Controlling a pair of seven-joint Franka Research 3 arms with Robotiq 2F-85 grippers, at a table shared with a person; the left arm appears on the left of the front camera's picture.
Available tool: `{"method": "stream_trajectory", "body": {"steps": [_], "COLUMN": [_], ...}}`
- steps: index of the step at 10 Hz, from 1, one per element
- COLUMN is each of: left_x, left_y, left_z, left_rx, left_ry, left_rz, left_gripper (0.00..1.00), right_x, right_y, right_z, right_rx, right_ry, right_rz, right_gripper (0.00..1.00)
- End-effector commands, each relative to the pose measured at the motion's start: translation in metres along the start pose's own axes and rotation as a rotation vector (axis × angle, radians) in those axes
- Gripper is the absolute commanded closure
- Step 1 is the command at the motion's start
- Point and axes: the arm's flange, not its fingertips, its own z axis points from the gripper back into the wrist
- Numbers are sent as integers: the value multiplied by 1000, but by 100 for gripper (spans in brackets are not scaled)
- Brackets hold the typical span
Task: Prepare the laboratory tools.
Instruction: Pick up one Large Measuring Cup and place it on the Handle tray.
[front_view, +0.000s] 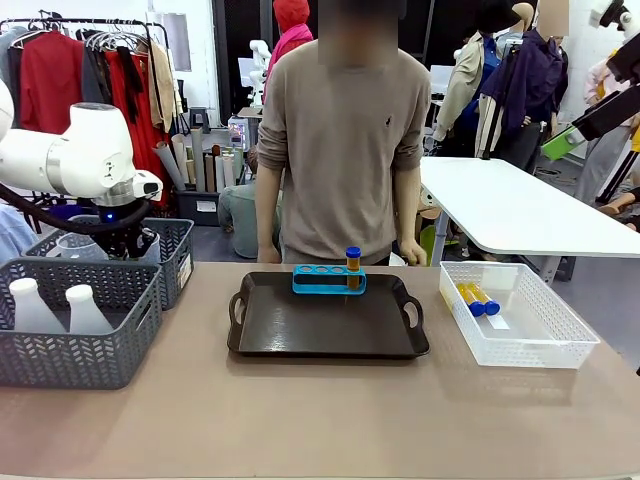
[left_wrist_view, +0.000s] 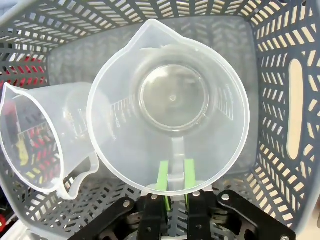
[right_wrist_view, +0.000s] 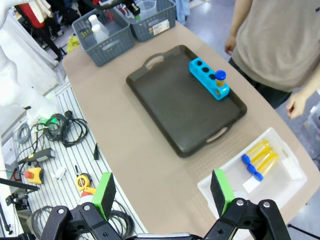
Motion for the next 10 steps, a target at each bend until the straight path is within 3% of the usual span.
{"method": "stream_trajectory", "body": {"steps": [1, 5, 10], "left_x": [-2, -10, -28], "left_y": [3, 9, 7], "left_z": [14, 67, 150], "left_rx": [17, 9, -40], "left_ry": [-4, 9, 36], "left_rz": [15, -59, -283], "left_gripper": [100, 100, 100], "right_x": [2, 2, 2], "right_y": [1, 1, 1], "right_z": [0, 0, 0], "right_rx": [17, 17, 17], "right_ry": [-19, -19, -19], "right_rz": [5, 5, 5], "right_gripper": [0, 0, 0]}}
